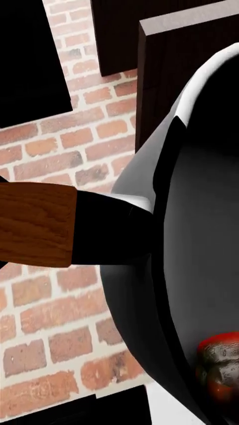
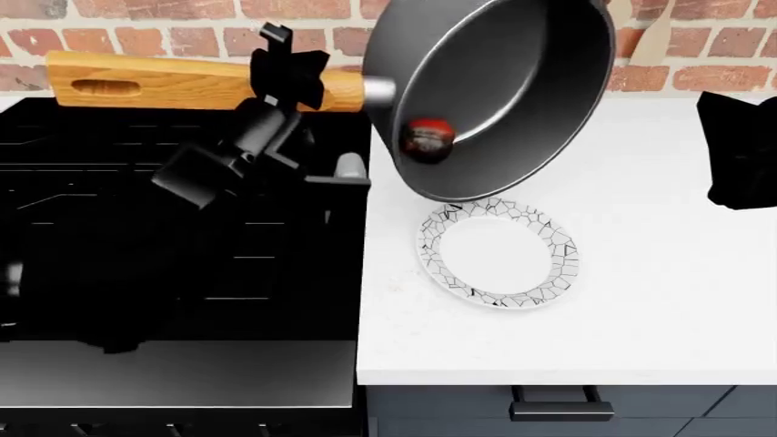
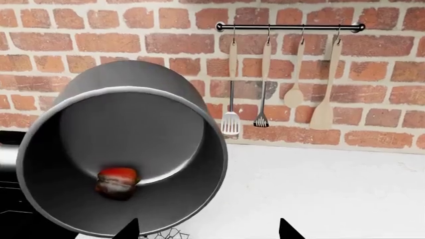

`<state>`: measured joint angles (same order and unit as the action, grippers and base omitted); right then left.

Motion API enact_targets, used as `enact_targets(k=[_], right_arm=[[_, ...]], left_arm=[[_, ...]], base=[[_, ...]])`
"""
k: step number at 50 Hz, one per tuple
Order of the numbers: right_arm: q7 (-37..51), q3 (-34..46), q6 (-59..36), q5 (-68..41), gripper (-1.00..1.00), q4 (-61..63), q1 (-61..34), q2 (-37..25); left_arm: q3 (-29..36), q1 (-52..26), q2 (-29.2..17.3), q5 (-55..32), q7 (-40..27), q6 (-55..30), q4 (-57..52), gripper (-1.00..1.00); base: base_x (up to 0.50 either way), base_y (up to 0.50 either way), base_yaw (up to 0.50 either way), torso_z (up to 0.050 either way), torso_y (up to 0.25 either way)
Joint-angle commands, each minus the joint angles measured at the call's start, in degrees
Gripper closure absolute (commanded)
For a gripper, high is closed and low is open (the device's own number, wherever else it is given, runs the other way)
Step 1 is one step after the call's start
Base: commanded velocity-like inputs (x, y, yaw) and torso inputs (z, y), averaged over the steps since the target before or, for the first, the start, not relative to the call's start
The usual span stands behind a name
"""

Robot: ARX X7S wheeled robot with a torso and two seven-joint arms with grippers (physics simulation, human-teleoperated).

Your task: Pick up the pan and dump the vegetables in it onto the plate. Then return the pan to the stove.

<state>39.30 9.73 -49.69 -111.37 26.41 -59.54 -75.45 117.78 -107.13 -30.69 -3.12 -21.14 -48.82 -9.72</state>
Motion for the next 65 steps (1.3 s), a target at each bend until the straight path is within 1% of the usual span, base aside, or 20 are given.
enact_targets(k=[1, 11, 15, 19, 22, 24, 30, 44, 57, 60, 63, 65], right_arm=[[-0.62, -1.25, 0.98, -0.01, -1.0, 0.06, 1.8, -0.87], [-1.66, -3.7, 3.09, 0.16, -1.0, 0.3, 5.79, -2.53], [-2.2, -6.61, 5.0, -0.19, -1.0, 0.46, 9.82, -4.66], [-2.56, -14.01, 6.54, -0.34, -1.0, 0.49, 18.21, -6.25], [-1.79, -20.61, 4.59, -0.17, -1.0, 0.42, 23.47, -4.99], [-1.26, -23.12, 3.51, -0.38, -1.0, 0.48, 24.97, -4.35], [-0.67, -25.84, 2.14, -0.56, -1.0, 0.73, 26.43, -3.33], [-0.68, -28.02, 0.65, -0.36, -1.0, 0.87, 27.66, -1.94], [-0.53, -31.35, -1.36, -0.33, -1.0, 0.96, 29.61, -0.33], [-0.49, -32.27, -1.95, -0.45, -1.0, 1.06, 30.17, 0.11], [-0.41, -33.43, -2.68, -0.64, -1.0, 1.14, 30.84, 0.59], [-0.35, -34.28, -3.15, -0.82, -1.0, 1.08, 31.26, 0.89]], left_arm=[[0.25, -1.36, 0.12, 5.98, -2.1, -2.07, -0.74, 1.0], [-0.13, -2.09, -0.17, 7.4, -3.11, -3.29, -2.01, 1.0], [0.34, -2.31, -0.04, 8.47, -3.62, -3.82, -2.44, 1.0], [0.79, -2.71, 0.01, 9.51, -4.01, -4.21, -2.75, 1.0], [1.2, -2.74, 0.24, 10.05, -4.1, -4.19, -2.37, 1.0], [2.1, -2.76, 0.66, 10.88, -4.16, -4.6, -2.15, 1.0], [6.92, -2.67, 2.95, 14.62, -3.88, -7.37, -0.81, 1.0], [7.72, -1.8, 3.95, 15.46, -3.46, -8.59, 0.57, 1.0], [6.98, -1.43, 3.67, 15.98, -4.07, -8.99, 1.06, 1.0], [5.06, -1.0, 3.52, 14.68, -3.6, -10.3, 2.17, 1.0], [1.57, -0.21, 3.12, 11.93, -2.64, -11.45, 4.13, 1.0], [-4.48, 1.17, 1.94, 7.68, -2.26, -11.02, 5.21, 1.0]], base=[[0.0, 0.0, 0.0, 0.0, 0.01], [0.0, 0.0, 0.0, 0.0, 0.001], [0.0, 0.0, 0.0, 0.0, 0.0], [0.0, 0.0, 0.0, 0.003, 0.003], [0.0, 0.0, 0.0, 0.0, 0.0], [0.0, 0.0, 0.0, 0.0, 0.0], [0.0, 0.0, 0.0, 0.0, 0.002], [0.0, 0.0, 0.0, 0.0, 0.001], [0.0, 0.0, 0.0, 0.001, 0.001], [0.0, 0.0, 0.0, 0.0, 0.003], [0.0, 0.0, 0.0, 0.0, 0.0], [0.0, 0.0, 0.0, 0.0, 0.0]])
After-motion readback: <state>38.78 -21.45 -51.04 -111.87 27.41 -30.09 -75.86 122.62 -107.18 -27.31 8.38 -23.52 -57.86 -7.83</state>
